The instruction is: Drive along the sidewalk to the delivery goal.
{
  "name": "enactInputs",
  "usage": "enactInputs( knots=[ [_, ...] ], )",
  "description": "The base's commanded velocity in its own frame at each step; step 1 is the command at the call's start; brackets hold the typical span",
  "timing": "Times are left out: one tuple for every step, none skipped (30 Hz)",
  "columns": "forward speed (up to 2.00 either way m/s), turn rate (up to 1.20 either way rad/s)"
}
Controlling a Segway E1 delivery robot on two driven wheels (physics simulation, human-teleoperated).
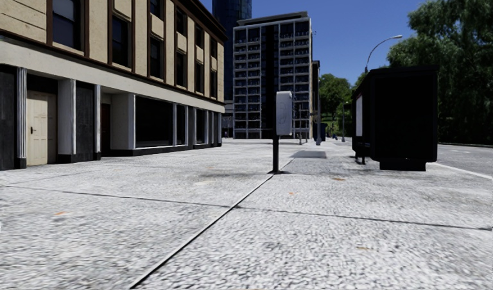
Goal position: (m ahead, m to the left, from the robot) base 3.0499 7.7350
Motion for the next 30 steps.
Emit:
enactInputs(
  knots=[
    [1.65,0.58],
    [1.64,0.58],
    [1.64,0.58],
    [1.64,0.58],
    [1.64,0.58],
    [1.64,0.58],
    [1.64,0.58],
    [1.64,0.58],
    [1.63,0.58],
    [1.63,0.58],
    [1.63,0.59],
    [1.62,0.59],
    [1.59,0.6],
    [1.59,0.6],
    [1.56,0.64],
    [1.52,0.67],
    [1.48,0.68],
    [1.43,0.68],
    [1.43,0.68],
    [1.41,0.69],
    [1.4,0.69],
    [1.4,0.72],
    [1.4,0.72],
    [1.4,0.74],
    [1.4,0.76],
    [1.37,0.77],
    [1.37,0.77],
    [1.35,0.77],
    [1.33,0.79],
    [1.33,0.79]
  ],
)
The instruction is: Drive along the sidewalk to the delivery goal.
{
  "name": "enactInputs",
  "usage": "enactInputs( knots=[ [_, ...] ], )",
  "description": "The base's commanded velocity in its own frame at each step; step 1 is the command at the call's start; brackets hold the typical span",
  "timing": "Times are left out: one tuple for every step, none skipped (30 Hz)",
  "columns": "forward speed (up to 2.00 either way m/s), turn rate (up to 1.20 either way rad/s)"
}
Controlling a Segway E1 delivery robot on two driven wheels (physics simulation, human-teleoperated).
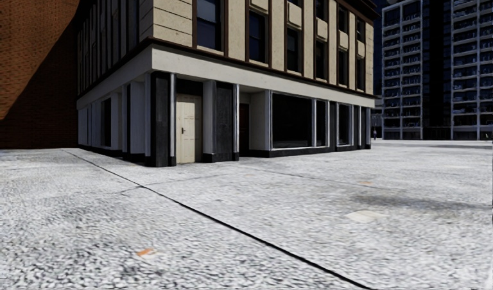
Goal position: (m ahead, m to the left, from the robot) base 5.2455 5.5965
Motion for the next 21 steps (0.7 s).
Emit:
enactInputs(
  knots=[
    [1.32,0.8],
    [1.32,0.8],
    [1.32,0.8],
    [1.32,0.8],
    [1.32,0.8],
    [1.32,0.8],
    [1.32,0.8],
    [1.32,0.8],
    [1.31,0.8],
    [1.31,0.8],
    [1.31,0.8],
    [1.31,0.8],
    [1.31,0.8],
    [1.31,0.8],
    [1.31,0.8],
    [1.31,0.8],
    [1.31,0.8],
    [1.31,0.8],
    [1.31,0.8],
    [1.31,0.8],
    [1.31,0.8]
  ],
)
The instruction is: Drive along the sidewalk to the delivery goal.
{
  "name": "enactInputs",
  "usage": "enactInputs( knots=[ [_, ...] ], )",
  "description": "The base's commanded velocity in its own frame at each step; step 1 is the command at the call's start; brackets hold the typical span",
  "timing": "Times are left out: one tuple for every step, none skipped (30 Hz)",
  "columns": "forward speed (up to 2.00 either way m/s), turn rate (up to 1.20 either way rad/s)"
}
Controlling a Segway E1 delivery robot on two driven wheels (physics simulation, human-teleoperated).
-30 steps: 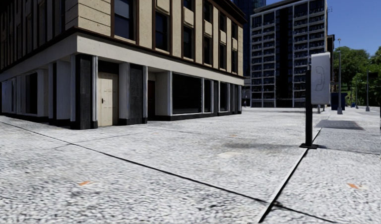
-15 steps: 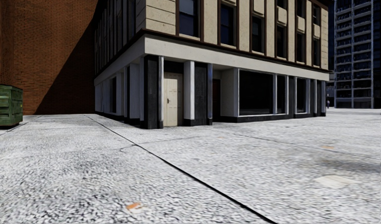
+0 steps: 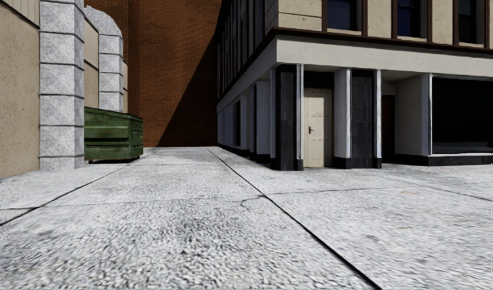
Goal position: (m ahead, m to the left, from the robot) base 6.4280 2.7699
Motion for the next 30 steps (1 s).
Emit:
enactInputs(
  knots=[
    [1.31,0.8],
    [1.31,0.8],
    [1.31,0.8],
    [1.31,0.8],
    [1.31,0.8],
    [1.31,0.8],
    [1.31,0.8],
    [1.31,0.8],
    [1.31,0.8],
    [1.31,0.8],
    [1.31,0.8],
    [1.31,0.8],
    [1.31,0.8],
    [1.31,0.8],
    [1.31,0.8],
    [1.31,0.8],
    [1.31,0.8],
    [1.31,0.8],
    [1.31,0.8],
    [1.31,0.8],
    [1.31,0.8],
    [1.31,0.8],
    [1.31,0.8],
    [1.31,0.8],
    [1.31,0.8],
    [1.31,0.8],
    [1.31,0.8],
    [1.31,0.8],
    [1.31,0.8],
    [1.31,0.8]
  ],
)
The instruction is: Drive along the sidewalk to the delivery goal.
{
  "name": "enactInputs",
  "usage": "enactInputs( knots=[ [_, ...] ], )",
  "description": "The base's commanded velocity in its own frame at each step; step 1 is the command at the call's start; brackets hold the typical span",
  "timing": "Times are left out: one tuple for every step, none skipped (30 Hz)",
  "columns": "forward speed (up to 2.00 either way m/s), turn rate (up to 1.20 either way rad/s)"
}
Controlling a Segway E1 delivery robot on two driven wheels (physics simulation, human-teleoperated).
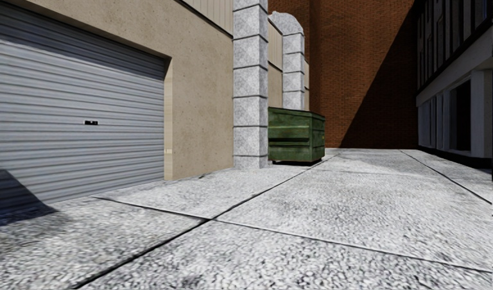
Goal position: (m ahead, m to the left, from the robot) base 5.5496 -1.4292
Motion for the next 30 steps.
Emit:
enactInputs(
  knots=[
    [1.31,0.8],
    [1.31,0.8],
    [1.31,0.8],
    [1.31,0.8],
    [1.31,0.8],
    [1.31,0.8],
    [1.31,0.77],
    [1.31,0.61],
    [1.31,0.42],
    [1.31,0.42],
    [1.31,0.38],
    [1.31,0.35],
    [1.31,0.0],
    [1.31,0.0],
    [1.31,0.0],
    [1.31,0.0],
    [1.31,0.0],
    [1.31,0.0],
    [1.31,0.0],
    [1.31,0.0],
    [1.31,0.0],
    [1.31,0.0],
    [1.31,0.0],
    [1.31,0.0],
    [1.31,0.0],
    [1.31,-0.03],
    [1.31,-0.18],
    [1.31,-0.32],
    [1.31,-0.42],
    [1.31,-0.49]
  ],
)
